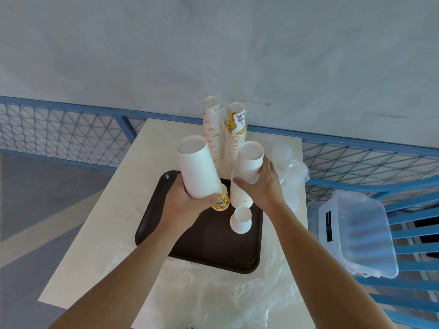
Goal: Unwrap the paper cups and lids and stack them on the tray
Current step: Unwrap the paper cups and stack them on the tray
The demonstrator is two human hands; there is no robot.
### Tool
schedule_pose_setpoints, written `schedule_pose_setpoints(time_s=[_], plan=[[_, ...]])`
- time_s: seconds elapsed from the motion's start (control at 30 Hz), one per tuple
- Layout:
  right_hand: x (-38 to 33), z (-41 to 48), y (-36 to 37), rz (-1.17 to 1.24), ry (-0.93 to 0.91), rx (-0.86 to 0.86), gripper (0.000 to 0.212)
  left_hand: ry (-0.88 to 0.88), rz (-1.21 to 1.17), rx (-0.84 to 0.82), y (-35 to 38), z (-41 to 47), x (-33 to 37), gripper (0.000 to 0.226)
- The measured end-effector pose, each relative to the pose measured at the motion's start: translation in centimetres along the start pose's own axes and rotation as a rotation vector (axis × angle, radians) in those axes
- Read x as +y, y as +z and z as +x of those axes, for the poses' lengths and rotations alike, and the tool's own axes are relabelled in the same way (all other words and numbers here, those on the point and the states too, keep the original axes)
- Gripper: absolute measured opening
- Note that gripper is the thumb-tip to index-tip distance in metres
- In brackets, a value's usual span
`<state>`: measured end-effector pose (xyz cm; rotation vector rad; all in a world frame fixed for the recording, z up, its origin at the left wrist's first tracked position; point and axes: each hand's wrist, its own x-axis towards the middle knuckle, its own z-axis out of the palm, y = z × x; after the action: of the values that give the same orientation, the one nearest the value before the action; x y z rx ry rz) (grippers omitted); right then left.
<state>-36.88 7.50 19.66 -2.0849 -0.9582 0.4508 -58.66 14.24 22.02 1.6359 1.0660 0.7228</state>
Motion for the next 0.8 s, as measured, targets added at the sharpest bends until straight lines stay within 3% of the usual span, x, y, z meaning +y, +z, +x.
schedule_pose_setpoints(time_s=[0.1,0.17,0.33,0.4,0.8], plan=[[0.7,-0.8,-0.5,-0.009,-0.040,0.006,0.102,0.083,0.001,-0.018,0.3,0.8,2.7,0.068],[1.0,-1.7,-1.1,0.014,-0.031,0.022,0.093,0.134,-0.017,-0.033,0.6,1.7,4.5,0.062],[1.7,-4.1,-3.2,0.119,-0.033,0.238,0.031,0.221,-0.009,-0.081,2.3,4.6,7.6,0.068],[2.1,-4.7,-3.9,0.139,-0.038,0.259,0.019,0.234,0.028,-0.115,3.3,5.8,7.9,0.074],[3.7,-6.9,-5.8,0.149,-0.098,0.285,0.027,0.162,0.170,-0.263,8.8,8.0,4.3,0.084]])
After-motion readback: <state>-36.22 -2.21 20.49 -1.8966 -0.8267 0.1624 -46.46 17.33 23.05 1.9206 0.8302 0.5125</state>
